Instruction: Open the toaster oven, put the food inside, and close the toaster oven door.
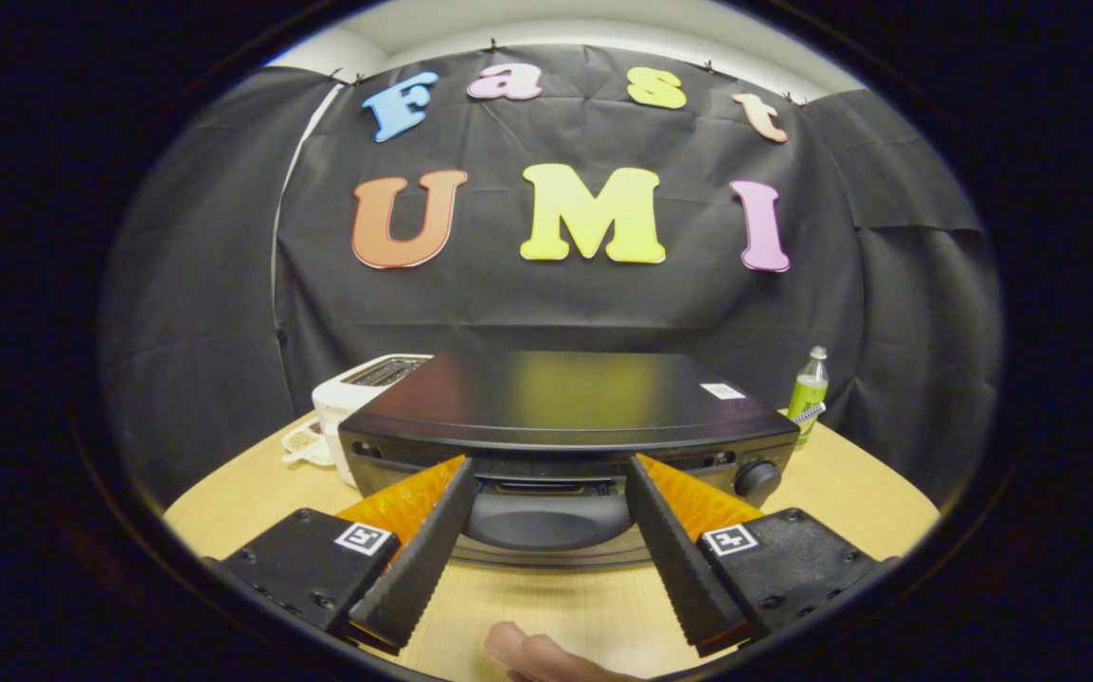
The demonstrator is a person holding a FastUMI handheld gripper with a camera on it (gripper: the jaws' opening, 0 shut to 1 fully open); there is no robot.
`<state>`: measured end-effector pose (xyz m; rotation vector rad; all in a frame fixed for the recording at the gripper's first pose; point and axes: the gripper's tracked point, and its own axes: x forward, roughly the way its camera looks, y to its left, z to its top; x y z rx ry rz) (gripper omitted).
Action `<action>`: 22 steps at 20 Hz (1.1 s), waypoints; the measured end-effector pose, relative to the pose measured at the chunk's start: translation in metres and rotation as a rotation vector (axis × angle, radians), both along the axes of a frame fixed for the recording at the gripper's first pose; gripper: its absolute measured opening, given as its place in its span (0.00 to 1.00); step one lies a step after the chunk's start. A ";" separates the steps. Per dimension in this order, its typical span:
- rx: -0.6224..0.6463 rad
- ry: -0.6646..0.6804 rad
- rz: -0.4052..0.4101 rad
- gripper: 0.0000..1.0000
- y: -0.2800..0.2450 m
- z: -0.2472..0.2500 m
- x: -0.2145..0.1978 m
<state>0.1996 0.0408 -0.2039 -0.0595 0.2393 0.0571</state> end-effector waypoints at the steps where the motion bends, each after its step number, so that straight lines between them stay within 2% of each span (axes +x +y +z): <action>1: -0.001 0.009 0.009 1.00 -0.001 -0.003 -0.011; 5: 0.032 0.048 0.023 1.00 -0.002 -0.013 -0.029; 10: -0.016 0.095 0.033 1.00 -0.002 -0.026 -0.052; 13: 0.012 0.120 0.037 1.00 -0.004 -0.041 -0.063; 19: -0.043 0.154 0.020 1.00 -0.006 -0.071 -0.090; 22: -0.071 0.220 0.016 1.00 -0.008 -0.098 -0.103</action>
